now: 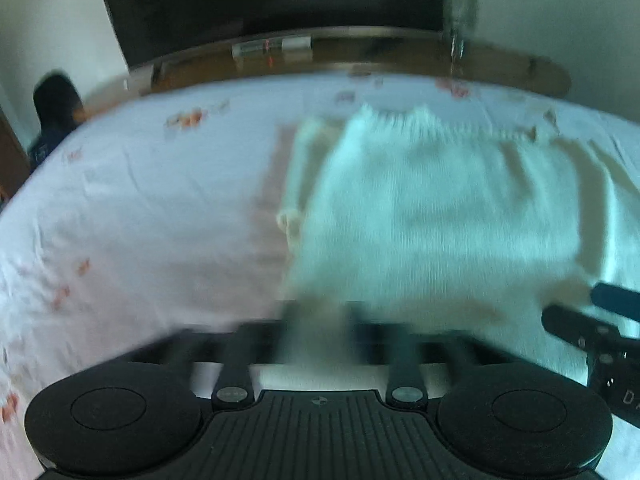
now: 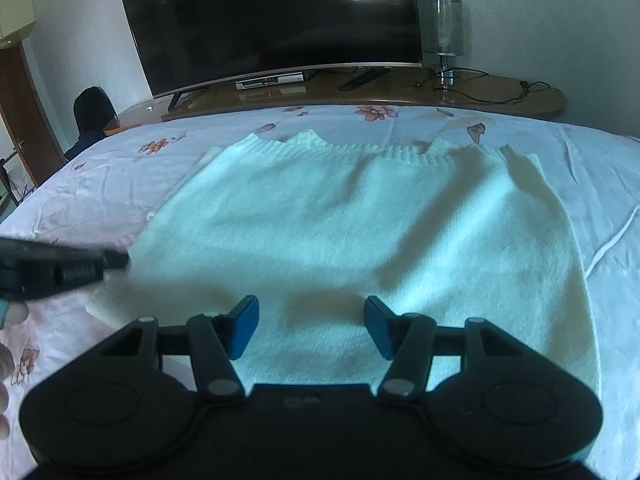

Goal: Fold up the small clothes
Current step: 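Grasp the sweater side edge with the left gripper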

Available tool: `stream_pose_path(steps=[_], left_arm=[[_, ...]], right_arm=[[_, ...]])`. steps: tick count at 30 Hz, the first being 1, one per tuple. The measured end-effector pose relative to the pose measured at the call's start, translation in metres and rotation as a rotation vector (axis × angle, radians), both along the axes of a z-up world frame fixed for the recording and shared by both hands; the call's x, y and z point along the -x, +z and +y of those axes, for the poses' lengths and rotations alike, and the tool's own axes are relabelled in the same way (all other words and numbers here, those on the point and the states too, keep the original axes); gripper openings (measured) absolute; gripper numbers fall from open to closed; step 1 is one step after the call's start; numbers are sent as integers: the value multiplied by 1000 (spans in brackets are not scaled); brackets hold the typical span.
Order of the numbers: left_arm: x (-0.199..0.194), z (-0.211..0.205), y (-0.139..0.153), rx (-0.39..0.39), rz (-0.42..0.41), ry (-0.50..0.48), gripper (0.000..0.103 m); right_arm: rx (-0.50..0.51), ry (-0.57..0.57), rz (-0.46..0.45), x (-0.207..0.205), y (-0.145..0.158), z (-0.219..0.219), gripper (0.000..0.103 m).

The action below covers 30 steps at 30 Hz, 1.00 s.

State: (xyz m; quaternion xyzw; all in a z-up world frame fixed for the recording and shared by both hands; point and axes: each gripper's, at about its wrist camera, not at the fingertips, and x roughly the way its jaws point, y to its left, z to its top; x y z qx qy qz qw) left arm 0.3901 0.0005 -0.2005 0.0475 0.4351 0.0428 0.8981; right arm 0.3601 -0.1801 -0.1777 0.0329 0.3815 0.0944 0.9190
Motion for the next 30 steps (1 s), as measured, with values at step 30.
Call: stream_pose_path(steps=[30], left_arm=[[40, 59, -35, 654, 7, 255, 38]], right_arm=[[-36, -8, -13, -2, -5, -3, 58]])
